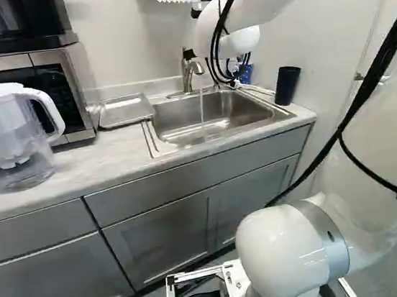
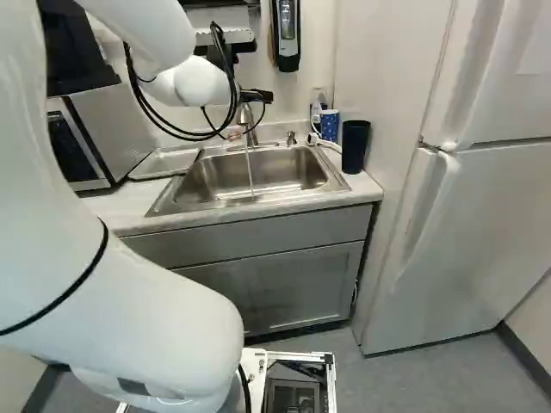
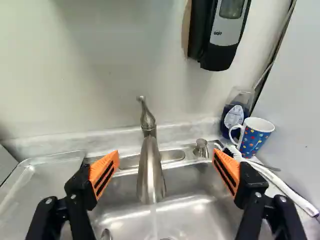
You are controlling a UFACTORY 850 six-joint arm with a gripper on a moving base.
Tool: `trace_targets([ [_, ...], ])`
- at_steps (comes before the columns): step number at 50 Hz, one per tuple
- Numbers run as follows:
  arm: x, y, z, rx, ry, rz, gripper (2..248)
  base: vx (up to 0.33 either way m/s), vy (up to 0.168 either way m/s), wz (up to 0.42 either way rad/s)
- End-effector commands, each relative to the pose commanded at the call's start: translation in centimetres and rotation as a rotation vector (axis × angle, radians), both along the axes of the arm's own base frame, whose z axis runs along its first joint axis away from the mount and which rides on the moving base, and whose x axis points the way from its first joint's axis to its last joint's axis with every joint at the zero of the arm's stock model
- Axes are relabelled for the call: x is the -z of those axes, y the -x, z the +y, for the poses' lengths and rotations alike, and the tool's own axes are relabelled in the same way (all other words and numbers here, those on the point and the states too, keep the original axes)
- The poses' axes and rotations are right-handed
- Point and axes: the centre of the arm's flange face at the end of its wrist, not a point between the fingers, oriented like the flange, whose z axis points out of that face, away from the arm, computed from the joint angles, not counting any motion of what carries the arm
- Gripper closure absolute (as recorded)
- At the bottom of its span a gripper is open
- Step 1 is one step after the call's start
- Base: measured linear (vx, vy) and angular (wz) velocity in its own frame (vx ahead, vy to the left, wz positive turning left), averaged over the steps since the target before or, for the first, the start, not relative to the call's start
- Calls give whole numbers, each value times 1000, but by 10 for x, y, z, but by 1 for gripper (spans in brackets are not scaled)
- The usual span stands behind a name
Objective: Rinse the cup and place it in the tray
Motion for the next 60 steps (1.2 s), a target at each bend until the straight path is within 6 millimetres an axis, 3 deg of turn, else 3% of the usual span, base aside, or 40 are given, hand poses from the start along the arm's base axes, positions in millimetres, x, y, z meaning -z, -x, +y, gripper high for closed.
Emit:
trace_targets([
  [17,10,22,1,-4,2,94,3,0,0,0],
  [60,36,39,1,-4,10,425,3,0,0,0],
])
